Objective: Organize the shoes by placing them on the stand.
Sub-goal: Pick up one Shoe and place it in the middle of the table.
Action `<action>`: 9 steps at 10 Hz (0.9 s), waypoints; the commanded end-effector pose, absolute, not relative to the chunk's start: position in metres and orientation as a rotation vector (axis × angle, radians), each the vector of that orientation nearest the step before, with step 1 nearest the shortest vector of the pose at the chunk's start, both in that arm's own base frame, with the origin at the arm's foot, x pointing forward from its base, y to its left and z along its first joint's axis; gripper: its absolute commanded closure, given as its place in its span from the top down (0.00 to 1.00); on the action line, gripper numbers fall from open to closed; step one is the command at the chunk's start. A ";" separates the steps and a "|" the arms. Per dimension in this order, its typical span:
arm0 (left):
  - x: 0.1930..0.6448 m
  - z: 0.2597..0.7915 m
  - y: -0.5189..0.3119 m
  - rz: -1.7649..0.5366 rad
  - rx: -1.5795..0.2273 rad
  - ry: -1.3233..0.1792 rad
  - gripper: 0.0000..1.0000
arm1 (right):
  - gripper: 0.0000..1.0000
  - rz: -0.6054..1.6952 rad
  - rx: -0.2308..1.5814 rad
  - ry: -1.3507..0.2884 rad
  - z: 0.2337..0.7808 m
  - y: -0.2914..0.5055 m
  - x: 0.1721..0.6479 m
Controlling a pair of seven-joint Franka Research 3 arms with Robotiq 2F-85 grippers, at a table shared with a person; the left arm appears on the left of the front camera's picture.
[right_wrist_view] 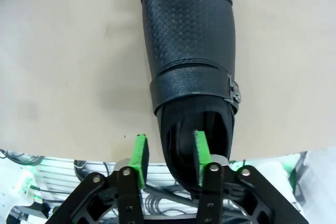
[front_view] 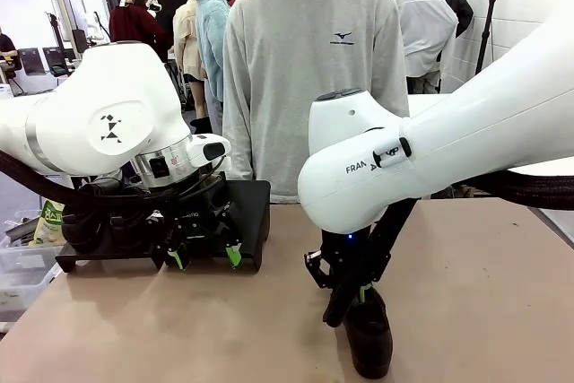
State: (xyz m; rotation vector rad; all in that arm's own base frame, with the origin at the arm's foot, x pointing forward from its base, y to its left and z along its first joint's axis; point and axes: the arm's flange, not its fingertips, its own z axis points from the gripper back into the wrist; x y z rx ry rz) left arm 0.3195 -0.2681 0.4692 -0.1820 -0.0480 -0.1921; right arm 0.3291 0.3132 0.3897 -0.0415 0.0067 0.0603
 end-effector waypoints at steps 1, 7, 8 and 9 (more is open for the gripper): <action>0.320 0.470 -0.267 -0.193 -0.183 -0.050 1.00 | 1.00 0.046 0.021 -0.009 0.393 0.307 0.327; 0.320 0.470 -0.267 -0.193 -0.183 -0.050 1.00 | 1.00 -0.046 0.097 0.025 0.398 0.303 0.331; 0.320 0.470 -0.267 -0.193 -0.183 -0.050 1.00 | 1.00 0.016 0.022 -0.019 0.405 0.311 0.332; 0.320 0.470 -0.267 -0.193 -0.183 -0.050 1.00 | 1.00 0.016 0.022 -0.019 0.405 0.311 0.332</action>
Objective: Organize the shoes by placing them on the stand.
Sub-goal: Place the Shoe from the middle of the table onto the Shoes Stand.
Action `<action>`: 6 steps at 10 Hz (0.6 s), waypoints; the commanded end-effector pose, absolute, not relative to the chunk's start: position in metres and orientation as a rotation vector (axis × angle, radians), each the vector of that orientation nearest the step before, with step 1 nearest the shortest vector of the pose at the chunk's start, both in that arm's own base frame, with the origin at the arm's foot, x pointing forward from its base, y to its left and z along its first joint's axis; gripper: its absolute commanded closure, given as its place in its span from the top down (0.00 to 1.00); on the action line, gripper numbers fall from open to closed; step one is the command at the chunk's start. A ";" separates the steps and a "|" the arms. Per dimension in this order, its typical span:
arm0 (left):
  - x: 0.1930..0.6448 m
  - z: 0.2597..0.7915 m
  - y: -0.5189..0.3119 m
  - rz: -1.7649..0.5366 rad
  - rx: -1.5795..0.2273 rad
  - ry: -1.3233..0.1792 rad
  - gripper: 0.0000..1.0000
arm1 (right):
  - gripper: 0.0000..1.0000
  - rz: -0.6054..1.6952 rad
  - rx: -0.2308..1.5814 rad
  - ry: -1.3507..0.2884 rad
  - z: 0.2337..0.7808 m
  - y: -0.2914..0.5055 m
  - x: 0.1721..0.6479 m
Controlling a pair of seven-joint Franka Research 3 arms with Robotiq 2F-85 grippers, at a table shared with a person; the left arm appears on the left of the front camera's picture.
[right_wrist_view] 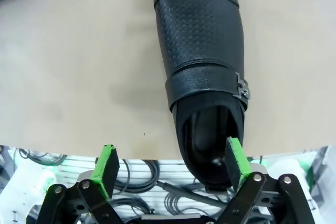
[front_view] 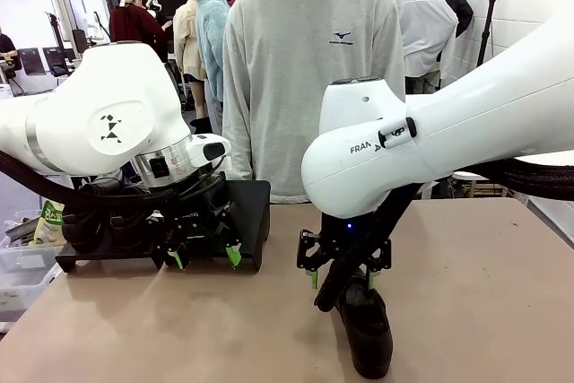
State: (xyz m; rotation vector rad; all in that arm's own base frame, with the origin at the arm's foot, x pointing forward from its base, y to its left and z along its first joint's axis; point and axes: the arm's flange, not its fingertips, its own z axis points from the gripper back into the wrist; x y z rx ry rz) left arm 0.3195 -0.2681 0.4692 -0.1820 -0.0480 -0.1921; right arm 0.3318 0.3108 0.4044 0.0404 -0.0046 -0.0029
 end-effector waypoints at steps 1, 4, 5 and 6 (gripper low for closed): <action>0.320 0.470 -0.267 -0.193 -0.183 -0.050 1.00 | 1.00 0.016 0.022 -0.019 0.405 0.311 0.332; 0.320 0.470 -0.267 -0.193 -0.183 -0.050 1.00 | 1.00 0.016 0.022 -0.019 0.405 0.311 0.332; 0.320 0.470 -0.267 -0.193 -0.183 -0.050 1.00 | 1.00 0.006 0.035 -0.009 0.404 0.313 0.330; 0.320 0.470 -0.267 -0.193 -0.183 -0.050 1.00 | 1.00 0.089 0.018 -0.034 0.424 0.307 0.326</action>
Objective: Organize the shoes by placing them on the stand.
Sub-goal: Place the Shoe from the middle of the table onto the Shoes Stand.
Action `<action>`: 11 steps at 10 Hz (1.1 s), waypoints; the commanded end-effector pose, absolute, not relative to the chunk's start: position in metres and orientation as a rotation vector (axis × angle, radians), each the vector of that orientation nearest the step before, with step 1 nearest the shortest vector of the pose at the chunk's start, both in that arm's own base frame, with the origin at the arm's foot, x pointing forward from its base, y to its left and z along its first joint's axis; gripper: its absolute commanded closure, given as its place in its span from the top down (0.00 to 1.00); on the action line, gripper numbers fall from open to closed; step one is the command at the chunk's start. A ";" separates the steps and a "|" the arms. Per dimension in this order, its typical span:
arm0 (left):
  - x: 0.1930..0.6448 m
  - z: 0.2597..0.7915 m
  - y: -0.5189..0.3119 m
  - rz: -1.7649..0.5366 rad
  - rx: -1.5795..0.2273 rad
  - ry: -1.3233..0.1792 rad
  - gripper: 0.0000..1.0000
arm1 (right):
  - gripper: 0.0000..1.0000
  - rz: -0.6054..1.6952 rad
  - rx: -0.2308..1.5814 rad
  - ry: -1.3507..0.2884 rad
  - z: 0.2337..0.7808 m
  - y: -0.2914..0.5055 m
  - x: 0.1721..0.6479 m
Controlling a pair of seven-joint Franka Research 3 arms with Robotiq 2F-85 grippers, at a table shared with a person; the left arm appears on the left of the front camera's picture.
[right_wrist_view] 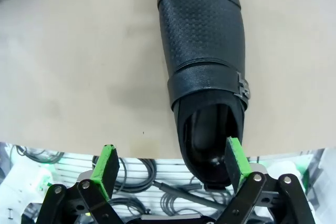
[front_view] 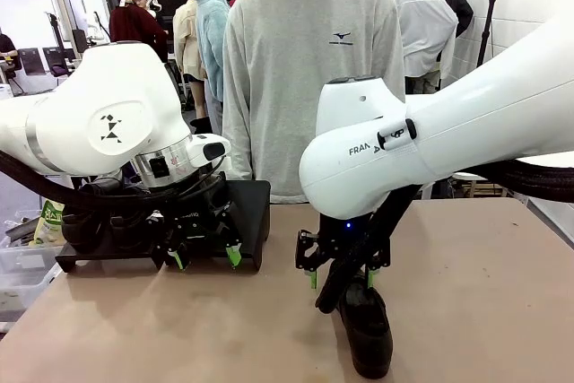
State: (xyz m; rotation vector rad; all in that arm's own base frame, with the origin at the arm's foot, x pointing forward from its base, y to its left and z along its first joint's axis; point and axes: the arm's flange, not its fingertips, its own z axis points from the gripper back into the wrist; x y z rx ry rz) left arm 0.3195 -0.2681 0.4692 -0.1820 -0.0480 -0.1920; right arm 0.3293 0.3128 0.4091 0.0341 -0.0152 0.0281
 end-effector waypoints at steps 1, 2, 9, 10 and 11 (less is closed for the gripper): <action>0.320 0.470 -0.267 -0.193 -0.183 -0.050 1.00 | 1.00 0.150 0.063 -0.052 0.446 0.296 0.319; 0.320 0.470 -0.267 -0.193 -0.183 -0.050 1.00 | 1.00 0.183 0.085 -0.077 0.464 0.282 0.315; 0.313 0.473 -0.284 -0.182 -0.215 -0.047 1.00 | 1.00 0.244 0.193 -0.033 0.496 0.122 0.308; 0.308 0.467 -0.303 -0.153 -0.243 -0.039 1.00 | 1.00 0.212 0.215 -0.040 0.493 0.107 0.305; 0.307 0.457 -0.323 -0.086 -0.269 -0.051 1.00 | 1.00 0.176 0.231 -0.044 0.489 0.094 0.303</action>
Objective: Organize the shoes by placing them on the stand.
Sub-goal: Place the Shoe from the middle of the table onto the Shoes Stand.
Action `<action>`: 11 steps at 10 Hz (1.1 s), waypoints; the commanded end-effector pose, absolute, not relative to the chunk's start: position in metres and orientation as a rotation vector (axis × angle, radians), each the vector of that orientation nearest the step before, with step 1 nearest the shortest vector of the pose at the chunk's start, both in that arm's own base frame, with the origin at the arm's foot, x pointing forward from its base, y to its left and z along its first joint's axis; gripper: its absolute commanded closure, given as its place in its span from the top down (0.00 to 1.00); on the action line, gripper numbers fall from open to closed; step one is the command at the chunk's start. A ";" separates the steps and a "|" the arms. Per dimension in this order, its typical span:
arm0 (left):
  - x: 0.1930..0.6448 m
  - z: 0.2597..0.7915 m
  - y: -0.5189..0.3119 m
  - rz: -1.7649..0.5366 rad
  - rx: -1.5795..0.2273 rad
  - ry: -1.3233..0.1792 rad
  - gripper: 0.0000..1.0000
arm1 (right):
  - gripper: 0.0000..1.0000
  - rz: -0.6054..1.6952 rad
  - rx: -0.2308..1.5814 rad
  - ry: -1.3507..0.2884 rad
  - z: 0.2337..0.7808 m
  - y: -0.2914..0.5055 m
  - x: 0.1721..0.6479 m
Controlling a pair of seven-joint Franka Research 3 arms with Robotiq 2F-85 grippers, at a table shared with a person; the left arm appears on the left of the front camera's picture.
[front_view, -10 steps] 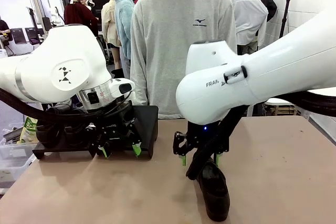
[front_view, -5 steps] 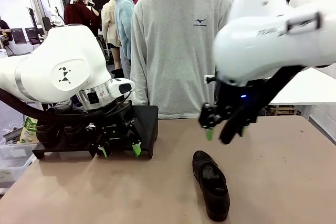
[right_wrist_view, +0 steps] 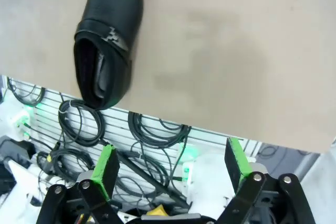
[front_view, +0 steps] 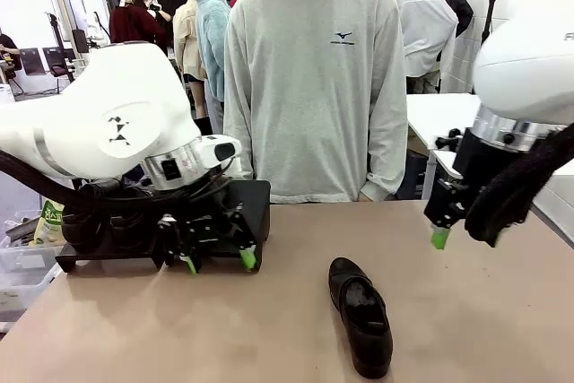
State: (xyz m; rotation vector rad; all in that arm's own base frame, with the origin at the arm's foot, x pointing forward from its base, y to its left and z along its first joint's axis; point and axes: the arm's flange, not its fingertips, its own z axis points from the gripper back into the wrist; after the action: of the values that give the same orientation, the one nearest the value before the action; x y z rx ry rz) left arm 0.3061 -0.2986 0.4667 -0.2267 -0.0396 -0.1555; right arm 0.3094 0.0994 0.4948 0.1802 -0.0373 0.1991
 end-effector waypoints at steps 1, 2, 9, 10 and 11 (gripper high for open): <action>0.307 0.448 -0.345 -0.010 -0.296 -0.091 1.00 | 1.00 0.101 0.252 -0.045 0.483 0.086 0.306; 0.314 0.432 -0.361 0.047 -0.267 -0.095 1.00 | 1.00 0.199 0.180 -0.037 0.495 0.099 0.309; 0.302 0.420 -0.402 0.050 -0.250 -0.080 1.00 | 1.00 0.199 0.180 -0.037 0.495 0.099 0.309; 0.299 0.417 -0.425 0.038 -0.233 -0.079 1.00 | 1.00 0.199 0.180 -0.037 0.495 0.099 0.309; 0.296 0.413 -0.441 0.037 -0.254 -0.078 1.00 | 1.00 0.199 0.180 -0.037 0.495 0.099 0.309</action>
State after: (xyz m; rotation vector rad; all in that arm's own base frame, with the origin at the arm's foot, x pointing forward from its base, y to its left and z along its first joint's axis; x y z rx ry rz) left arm 0.2904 -0.4129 0.4165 -0.2615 -0.0750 0.0212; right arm 0.3060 0.0989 0.4936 0.1699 -0.0446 0.1834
